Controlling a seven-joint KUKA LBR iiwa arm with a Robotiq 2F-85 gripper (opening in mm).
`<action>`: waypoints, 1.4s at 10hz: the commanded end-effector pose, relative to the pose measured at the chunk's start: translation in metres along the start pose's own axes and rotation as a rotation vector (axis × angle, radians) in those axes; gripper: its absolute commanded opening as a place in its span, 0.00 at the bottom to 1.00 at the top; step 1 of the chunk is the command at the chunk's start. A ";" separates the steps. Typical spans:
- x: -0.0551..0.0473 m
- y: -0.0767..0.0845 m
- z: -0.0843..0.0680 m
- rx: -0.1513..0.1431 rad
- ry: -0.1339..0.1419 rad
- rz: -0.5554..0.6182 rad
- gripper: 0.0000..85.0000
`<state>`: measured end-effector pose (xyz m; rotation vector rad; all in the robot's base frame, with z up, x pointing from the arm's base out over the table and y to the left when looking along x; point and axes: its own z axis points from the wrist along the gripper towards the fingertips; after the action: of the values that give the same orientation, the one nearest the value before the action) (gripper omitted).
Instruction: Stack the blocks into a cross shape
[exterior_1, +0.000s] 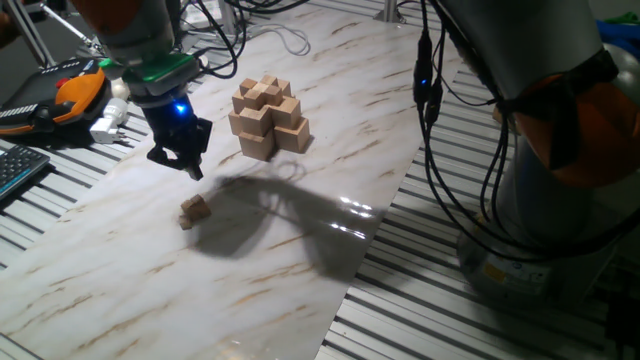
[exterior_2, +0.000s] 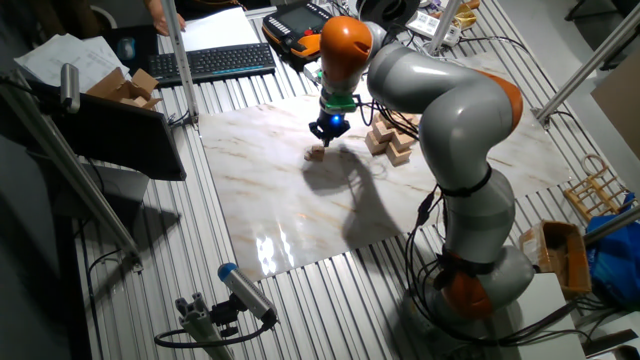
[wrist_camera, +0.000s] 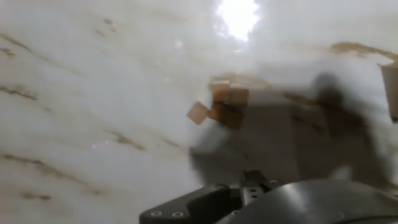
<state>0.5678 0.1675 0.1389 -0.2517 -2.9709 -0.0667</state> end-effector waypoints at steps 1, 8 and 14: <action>0.000 0.000 0.000 0.022 0.002 -0.011 0.00; -0.001 0.003 0.003 0.002 0.032 0.341 0.60; -0.020 0.035 0.047 -0.060 -0.038 0.556 0.60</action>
<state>0.5859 0.2013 0.0924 -0.8861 -2.8832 -0.0672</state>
